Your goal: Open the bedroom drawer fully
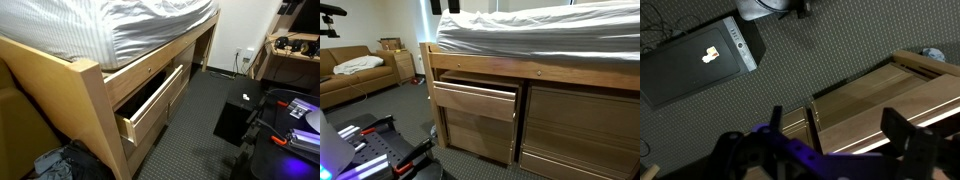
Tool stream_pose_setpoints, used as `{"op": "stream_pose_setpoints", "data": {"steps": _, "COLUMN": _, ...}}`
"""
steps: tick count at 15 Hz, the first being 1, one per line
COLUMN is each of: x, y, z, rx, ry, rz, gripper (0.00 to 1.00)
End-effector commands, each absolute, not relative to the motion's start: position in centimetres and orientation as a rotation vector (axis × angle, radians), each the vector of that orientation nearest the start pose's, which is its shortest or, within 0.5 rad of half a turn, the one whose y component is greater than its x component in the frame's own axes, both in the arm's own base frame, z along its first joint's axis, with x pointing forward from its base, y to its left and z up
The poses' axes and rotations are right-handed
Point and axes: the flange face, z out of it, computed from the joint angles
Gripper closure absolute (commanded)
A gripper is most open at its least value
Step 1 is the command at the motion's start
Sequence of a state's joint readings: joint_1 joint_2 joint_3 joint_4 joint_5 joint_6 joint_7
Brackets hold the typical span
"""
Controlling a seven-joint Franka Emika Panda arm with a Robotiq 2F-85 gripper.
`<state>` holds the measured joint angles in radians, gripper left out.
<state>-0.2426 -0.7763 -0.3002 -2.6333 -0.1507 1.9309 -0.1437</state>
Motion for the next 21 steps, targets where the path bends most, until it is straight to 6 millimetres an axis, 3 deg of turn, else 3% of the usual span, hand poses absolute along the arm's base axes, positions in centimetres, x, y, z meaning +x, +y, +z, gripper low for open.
{"op": "stream_pose_setpoints", "data": {"steps": 1, "x": 27.6, "y": -18.2, "z": 47.5, "rx": -3.064, "ry": 0.420, "rz": -0.112, "gripper": 0.00}}
{"op": "stream_pose_setpoints", "data": {"steps": 2, "x": 28.9, "y": -16.0, "z": 46.8, "rx": -3.042, "ry": 0.241, "rz": -0.088, "gripper": 0.00}}
{"op": "stream_pose_setpoints", "data": {"steps": 8, "x": 32.0, "y": -0.1, "z": 43.0, "rx": -2.926, "ry": -0.245, "rz": -0.047, "gripper": 0.00}}
{"op": "stream_pose_setpoints", "data": {"steps": 9, "x": 31.6, "y": -3.0, "z": 44.4, "rx": -2.949, "ry": -0.124, "rz": -0.060, "gripper": 0.00}}
{"op": "stream_pose_setpoints", "data": {"steps": 10, "x": 31.7, "y": -1.4, "z": 44.1, "rx": -2.953, "ry": -0.157, "rz": -0.043, "gripper": 0.00}}
{"op": "stream_pose_setpoints", "data": {"steps": 13, "x": 31.7, "y": -2.2, "z": 44.3, "rx": -2.950, "ry": -0.124, "rz": -0.056, "gripper": 0.00}}
{"op": "stream_pose_setpoints", "data": {"steps": 14, "x": 32.3, "y": -3.6, "z": 43.5, "rx": -3.048, "ry": 0.033, "rz": -0.099, "gripper": 0.00}}
{"op": "stream_pose_setpoints", "data": {"steps": 15, "x": 32.5, "y": -4.0, "z": 42.8, "rx": -3.045, "ry": 0.095, "rz": -0.146, "gripper": 0.00}}
{"op": "stream_pose_setpoints", "data": {"steps": 16, "x": 32.5, "y": -4.0, "z": 40.9, "rx": -3.024, "ry": 0.209, "rz": -0.148, "gripper": 0.00}}
{"op": "stream_pose_setpoints", "data": {"steps": 17, "x": 32.2, "y": -3.6, "z": 39.1, "rx": -3.029, "ry": 0.297, "rz": -0.157, "gripper": 0.00}}
{"op": "stream_pose_setpoints", "data": {"steps": 18, "x": 34.6, "y": -2.4, "z": 39.0, "rx": -3.027, "ry": 0.378, "rz": -0.115, "gripper": 0.00}}
{"op": "stream_pose_setpoints", "data": {"steps": 21, "x": 34.7, "y": 2.7, "z": 35.5, "rx": -3.010, "ry": 0.621, "rz": 0.000, "gripper": 0.00}}
